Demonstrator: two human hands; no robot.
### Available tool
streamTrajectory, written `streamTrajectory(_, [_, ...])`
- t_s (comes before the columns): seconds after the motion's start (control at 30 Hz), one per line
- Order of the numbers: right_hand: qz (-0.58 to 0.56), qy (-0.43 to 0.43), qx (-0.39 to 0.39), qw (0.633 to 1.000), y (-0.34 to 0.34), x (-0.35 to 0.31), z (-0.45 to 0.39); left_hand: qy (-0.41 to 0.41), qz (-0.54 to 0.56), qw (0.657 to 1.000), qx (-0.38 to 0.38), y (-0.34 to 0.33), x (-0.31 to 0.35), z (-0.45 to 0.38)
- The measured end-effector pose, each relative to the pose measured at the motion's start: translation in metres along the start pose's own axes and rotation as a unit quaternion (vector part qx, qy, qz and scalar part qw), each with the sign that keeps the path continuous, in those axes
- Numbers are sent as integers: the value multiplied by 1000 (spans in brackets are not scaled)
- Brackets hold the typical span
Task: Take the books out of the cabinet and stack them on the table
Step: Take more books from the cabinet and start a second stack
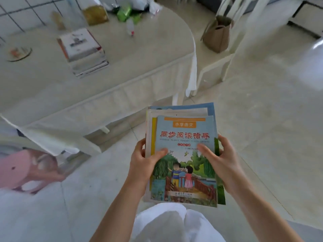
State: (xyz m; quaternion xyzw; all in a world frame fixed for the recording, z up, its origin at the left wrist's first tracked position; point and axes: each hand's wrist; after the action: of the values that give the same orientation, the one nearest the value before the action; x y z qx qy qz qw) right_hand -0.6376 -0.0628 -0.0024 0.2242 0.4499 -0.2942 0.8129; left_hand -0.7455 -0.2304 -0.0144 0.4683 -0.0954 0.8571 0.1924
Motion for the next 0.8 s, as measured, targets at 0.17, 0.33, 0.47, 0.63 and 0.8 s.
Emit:
streamTrajectory(0.17, [32, 3, -56, 998, -82, -31, -37, -12, 26, 998, 60, 66, 24, -36])
streamTrajectory(0.33, [80, 16, -105, 991, -146, -58, -77, -9, 70, 990, 120, 110, 38, -71])
streamTrajectory(0.47, [107, 17, -133, 985, -178, -74, -110, 4, 93, 984, 150, 126, 47, -100])
streamTrajectory(0.63, [131, 22, -166, 977, -205, -100, -170, 10, 123, 977, 174, 127, 69, -150])
streamTrajectory(0.8, [154, 21, -213, 965, -227, -138, -248, 23, 141, 966, 214, 115, 105, -213])
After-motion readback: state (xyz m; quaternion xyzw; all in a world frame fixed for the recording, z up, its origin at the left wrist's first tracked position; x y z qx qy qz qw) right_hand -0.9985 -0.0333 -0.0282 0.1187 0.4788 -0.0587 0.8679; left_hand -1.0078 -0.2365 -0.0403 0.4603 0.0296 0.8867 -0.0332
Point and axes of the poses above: each hand's wrist, its own z-axis away from the middle knuckle, its own y-axis out of the back of the hand, x = y × z, and after that the axes turned 2 degrees about -z, right-handed
